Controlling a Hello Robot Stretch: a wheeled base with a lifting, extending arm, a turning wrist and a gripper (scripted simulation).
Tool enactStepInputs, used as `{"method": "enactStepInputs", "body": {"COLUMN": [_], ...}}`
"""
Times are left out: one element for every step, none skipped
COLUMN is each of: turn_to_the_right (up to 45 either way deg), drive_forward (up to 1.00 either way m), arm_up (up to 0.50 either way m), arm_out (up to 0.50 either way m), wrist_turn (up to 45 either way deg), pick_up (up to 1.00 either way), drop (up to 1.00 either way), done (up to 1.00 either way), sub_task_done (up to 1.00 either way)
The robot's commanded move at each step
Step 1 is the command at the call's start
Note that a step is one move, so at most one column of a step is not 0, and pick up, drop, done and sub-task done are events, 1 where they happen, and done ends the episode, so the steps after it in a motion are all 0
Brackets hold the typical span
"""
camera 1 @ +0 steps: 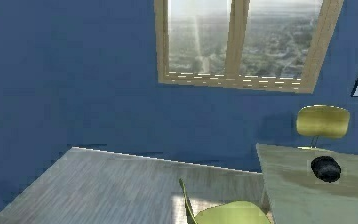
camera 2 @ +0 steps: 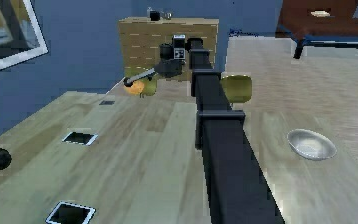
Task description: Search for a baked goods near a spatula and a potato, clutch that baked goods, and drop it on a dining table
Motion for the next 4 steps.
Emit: {"method": "enactStepInputs", "body": {"turn_to_the_right": [0.0, 0.0, 0.0, 0.0], "drive_forward": [0.00, 0.00, 0.00, 0.00], "arm_up": [0.00, -0.32, 0.00, 0.00], "arm_out": [0.00, 0.00, 0.00, -0.10], "wrist_turn": [33.0, 0.0, 0.0, 0.0], "pick_up": [0.00, 0.00, 0.00, 0.00], "drop": [0.00, 0.00, 1.00, 0.00], "done": [0.00, 0.00, 0.00, 0.00], "sub_task_done": [0.00, 0.00, 0.00, 0.00]}}
